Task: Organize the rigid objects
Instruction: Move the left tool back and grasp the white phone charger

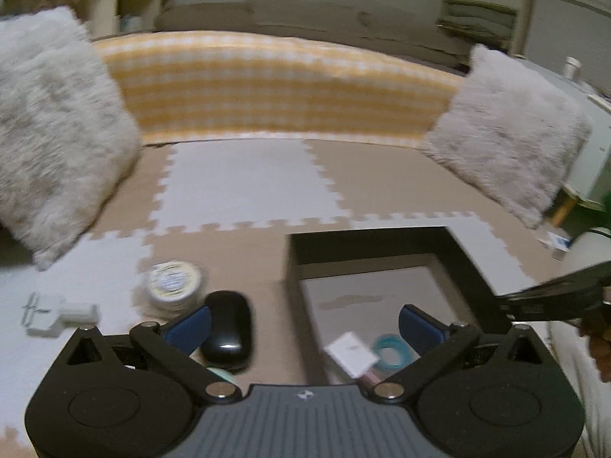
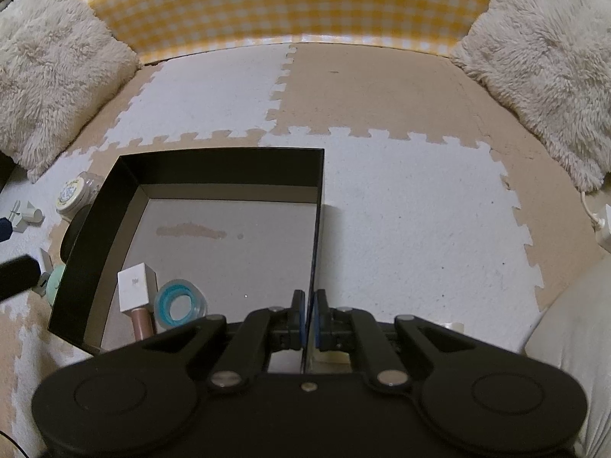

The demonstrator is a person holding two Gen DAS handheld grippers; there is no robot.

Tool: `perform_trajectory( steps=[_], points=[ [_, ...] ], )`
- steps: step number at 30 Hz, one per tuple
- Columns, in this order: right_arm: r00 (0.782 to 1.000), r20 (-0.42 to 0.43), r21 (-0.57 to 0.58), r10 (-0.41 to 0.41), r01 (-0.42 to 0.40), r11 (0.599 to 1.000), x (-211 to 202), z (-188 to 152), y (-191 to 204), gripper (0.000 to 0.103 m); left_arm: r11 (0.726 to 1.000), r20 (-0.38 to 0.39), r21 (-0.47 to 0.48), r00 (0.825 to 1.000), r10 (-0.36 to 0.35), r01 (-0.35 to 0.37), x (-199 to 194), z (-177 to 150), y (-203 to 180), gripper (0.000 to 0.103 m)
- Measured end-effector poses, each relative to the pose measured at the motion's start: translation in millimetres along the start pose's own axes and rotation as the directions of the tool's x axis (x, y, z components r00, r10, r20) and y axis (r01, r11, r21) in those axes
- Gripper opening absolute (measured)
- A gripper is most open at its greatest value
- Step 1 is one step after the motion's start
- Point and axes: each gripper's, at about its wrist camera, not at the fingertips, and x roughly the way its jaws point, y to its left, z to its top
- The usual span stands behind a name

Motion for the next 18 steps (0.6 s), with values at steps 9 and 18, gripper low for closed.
perform_trajectory(
  steps=[9,18],
  points=[
    [1.000,0.000,0.001,0.001,-0.001,1.000,0,0,0,0.005,0.991,-0.044,-0.074,0.993,0.110,-0.113,6,0,47,0.103],
    [1.000,0.000,0.002,0.002,-0.002,1.000,0,0,1,0.005,0.978,-0.101,-0.143,0.985,0.141,-0.154,19,-13,75,0.103]
  ],
)
